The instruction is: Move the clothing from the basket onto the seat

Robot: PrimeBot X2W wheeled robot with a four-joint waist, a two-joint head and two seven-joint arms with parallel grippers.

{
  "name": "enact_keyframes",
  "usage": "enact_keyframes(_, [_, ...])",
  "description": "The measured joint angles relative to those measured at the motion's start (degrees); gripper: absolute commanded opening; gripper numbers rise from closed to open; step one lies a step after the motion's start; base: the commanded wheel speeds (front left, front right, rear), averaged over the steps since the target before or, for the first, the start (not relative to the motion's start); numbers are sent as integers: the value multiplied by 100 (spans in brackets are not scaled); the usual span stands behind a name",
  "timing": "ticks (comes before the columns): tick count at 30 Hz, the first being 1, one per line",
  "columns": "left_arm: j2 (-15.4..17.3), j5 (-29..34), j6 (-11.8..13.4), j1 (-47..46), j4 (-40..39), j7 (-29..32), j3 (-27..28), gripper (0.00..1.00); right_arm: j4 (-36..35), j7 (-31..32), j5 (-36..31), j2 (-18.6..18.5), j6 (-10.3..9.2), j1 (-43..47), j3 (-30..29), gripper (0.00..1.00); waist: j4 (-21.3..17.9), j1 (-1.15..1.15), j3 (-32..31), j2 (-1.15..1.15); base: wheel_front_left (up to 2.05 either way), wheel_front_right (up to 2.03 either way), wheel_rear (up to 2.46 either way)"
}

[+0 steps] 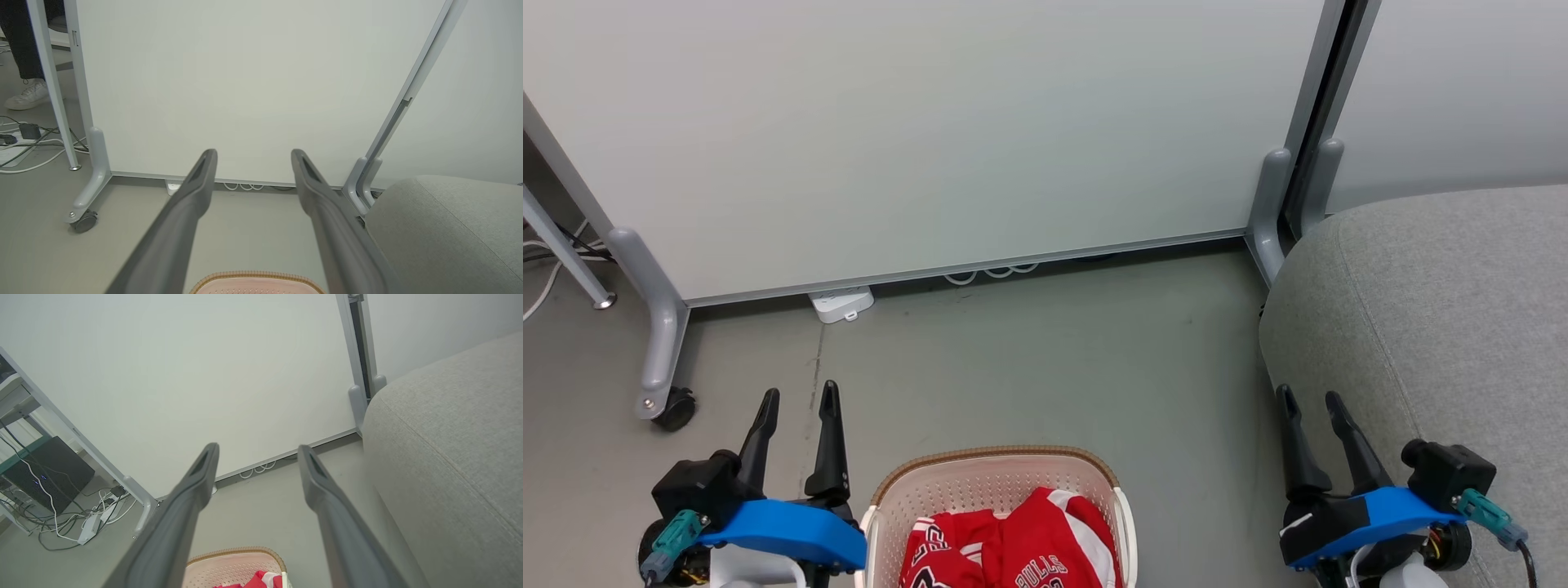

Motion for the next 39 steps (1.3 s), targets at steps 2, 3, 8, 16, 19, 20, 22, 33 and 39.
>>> enact_keyframes(2, [-1,86,0,-1,0,-33,3,100,3,-30,-89,0,0,-10,2,100,0,0,0,0,0,0,0])
enact_keyframes(3, [-2,111,0,-2,0,-48,12,100,3,-45,-129,0,0,-18,5,100,0,0,-2,0,0,0,0])
enact_keyframes(8, [-4,353,-12,-9,-2,-107,36,100,8,-105,-375,-1,1,-21,5,100,1,0,-5,0,0,0,0])
enact_keyframes(16, [-14,749,-65,-39,2,-203,45,100,34,-204,-739,-2,1,-31,10,100,19,0,3,0,0,0,0])
enact_keyframes(19, [-22,890,-85,-48,12,-237,48,100,45,-236,-864,-3,1,-35,12,100,27,0,6,0,0,0,0])
enact_keyframes(20, [-25,943,-87,-54,12,-249,48,100,46,-246,-905,-3,1,-36,13,100,29,0,6,0,0,0,0])
enact_keyframes(22, [-31,1036,-93,-59,16,-268,48,100,47,-277,-990,-3,1,-37,19,100,31,0,6,0,0,0,0])
enact_keyframes(33, [-58,1511,-142,-69,90,-387,64,100,105,-396,-1447,-5,1,-54,66,100,22,0,0,0,0,0,0])
enact_keyframes(39, [-73,1766,-158,-109,137,-452,82,100,138,-454,-1658,-7,1,-98,62,100,20,0,3,0,0,0,0])
